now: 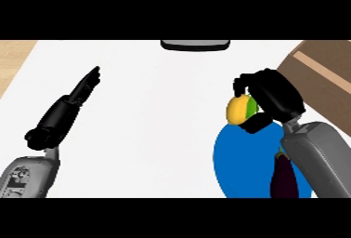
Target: Pick the lemon from the plate and place it in the cardboard box
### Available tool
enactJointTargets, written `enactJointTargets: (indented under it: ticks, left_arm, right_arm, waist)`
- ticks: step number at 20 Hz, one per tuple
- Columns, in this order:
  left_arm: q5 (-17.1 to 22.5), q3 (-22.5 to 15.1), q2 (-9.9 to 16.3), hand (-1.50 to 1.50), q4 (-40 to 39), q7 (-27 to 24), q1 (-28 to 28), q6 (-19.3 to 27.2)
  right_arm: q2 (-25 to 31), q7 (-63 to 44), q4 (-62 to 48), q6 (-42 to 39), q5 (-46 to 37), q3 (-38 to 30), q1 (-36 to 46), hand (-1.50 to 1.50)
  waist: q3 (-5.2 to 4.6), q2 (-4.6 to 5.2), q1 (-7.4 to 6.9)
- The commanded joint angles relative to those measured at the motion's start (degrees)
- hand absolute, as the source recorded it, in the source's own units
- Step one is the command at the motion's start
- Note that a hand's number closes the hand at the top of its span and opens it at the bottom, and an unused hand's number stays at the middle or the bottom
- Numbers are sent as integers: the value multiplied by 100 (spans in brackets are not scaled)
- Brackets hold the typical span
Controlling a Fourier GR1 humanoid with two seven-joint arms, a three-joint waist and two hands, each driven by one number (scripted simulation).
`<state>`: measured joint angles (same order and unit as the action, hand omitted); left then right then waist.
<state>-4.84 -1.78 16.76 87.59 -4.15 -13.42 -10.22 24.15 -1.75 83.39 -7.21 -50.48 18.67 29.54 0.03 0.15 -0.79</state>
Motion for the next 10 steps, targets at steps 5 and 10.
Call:
enactJointTargets:
  ticks: [5, 10]
  left_arm:
    - [-64, 68, -57, 0, 21, 13, 144, 42]
    - [63, 253, 72, 0, -85, 147, -194, -104]
  right_arm:
    - [-128, -721, 296, 177, 377, -1315, 504, 150]
    - [91, -1193, -106, 312, 635, -2325, 910, 150]
  waist:
    - [-3, -26, 75]
    - [-1, -5, 89]
